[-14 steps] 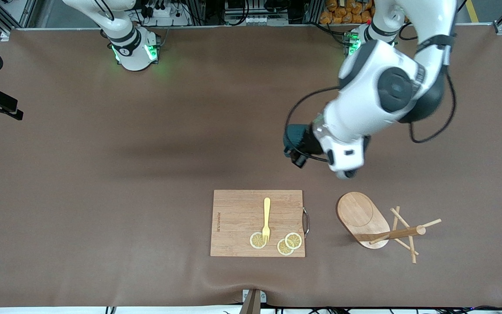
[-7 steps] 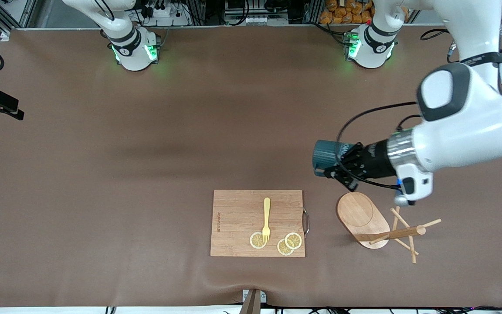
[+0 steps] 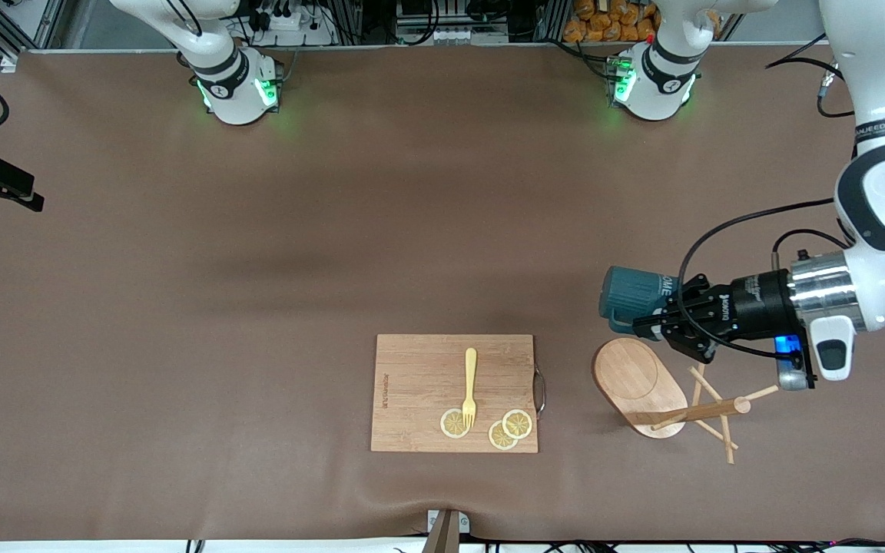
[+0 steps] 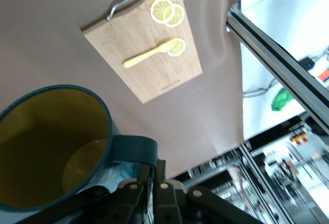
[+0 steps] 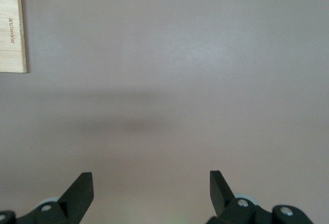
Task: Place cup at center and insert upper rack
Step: 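Carry the teal mug with the left gripper toward the wooden mug tree, then tilt the mug and slide its handle onto a mug-tree peg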
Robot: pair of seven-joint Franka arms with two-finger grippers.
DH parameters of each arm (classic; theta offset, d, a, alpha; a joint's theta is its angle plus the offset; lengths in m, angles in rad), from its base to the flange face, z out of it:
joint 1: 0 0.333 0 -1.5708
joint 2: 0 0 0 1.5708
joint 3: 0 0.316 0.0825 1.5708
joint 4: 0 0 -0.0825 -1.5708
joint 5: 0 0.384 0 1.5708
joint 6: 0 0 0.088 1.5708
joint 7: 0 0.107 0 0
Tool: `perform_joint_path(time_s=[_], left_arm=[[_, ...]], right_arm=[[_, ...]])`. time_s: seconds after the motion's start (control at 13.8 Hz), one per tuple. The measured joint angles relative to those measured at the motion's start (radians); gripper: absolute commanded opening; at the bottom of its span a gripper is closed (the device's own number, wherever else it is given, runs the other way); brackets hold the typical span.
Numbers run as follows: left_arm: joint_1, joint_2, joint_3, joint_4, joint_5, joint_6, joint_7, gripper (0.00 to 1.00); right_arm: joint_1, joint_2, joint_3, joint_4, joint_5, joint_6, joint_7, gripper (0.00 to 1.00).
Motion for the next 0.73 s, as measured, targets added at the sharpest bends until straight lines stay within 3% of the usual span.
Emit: perform_joint_path(time_s=[0.73], left_arm=[[0.137,0.114,0.0,-0.01,-0.204,-0.13,0.355,0.0]], right_arm=[[0.0,0.0,0.0,-0.001,0.0,0.0,0.0,1.0]])
